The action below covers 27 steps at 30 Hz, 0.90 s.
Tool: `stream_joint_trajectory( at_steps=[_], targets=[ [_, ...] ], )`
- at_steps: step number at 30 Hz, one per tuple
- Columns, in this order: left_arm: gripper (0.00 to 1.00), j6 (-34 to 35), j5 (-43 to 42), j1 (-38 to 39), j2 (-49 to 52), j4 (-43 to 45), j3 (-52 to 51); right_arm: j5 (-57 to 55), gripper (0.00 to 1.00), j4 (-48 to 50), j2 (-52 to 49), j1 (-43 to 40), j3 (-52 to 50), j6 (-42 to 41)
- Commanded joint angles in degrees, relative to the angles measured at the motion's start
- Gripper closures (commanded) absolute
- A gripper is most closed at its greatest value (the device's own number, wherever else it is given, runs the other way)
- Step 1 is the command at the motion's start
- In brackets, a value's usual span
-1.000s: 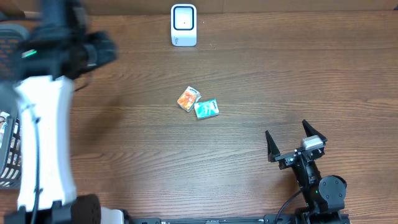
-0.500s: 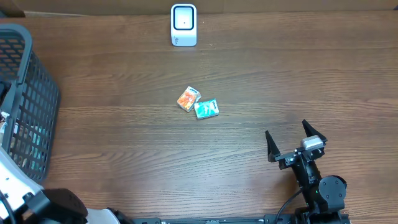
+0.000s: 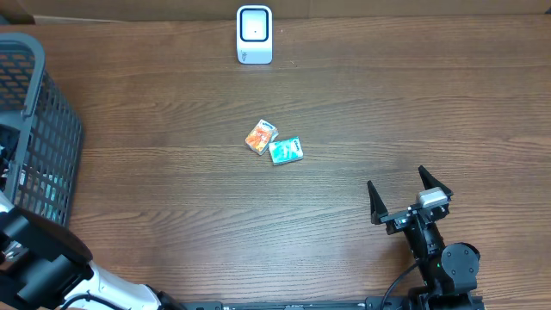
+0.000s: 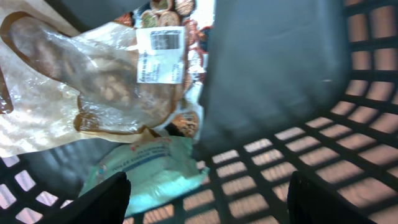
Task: Scan the item barcode
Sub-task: 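Reach the left gripper into the basket and grasp the bagged bread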
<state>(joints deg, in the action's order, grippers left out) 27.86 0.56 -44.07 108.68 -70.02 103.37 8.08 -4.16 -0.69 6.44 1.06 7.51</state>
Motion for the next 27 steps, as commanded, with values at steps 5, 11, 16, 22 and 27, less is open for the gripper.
stream_joint_trajectory(
  at_steps=[5, 11, 16, 22, 27],
  targets=[
    [0.27, -2.2, 7.5, -4.5, 3.1, 0.3, -0.4, -0.5, 0.00, 0.2, 0.5, 0.3, -0.6, 0.1],
    [0.14, -9.2, 9.6, -5.5, 7.5, 3.2, -0.4, -0.5, 0.00, 0.2, 0.5, 0.3, -0.6, 0.1],
    [0.14, -10.6, 11.9, -5.5, 12.2, 3.5, -0.4, -0.5, 0.00, 0.2, 0.5, 0.3, -0.6, 0.1],
    [0.13, -11.2, 13.0, -5.5, 17.7, 4.8, -0.4, -0.5, 0.00, 0.2, 0.5, 0.3, -0.6, 0.1],
    [0.15, -11.2, 12.9, -5.5, 21.1, 5.1, -0.4, -0.5, 0.00, 0.2, 0.5, 0.3, -0.6, 0.1]
  ],
)
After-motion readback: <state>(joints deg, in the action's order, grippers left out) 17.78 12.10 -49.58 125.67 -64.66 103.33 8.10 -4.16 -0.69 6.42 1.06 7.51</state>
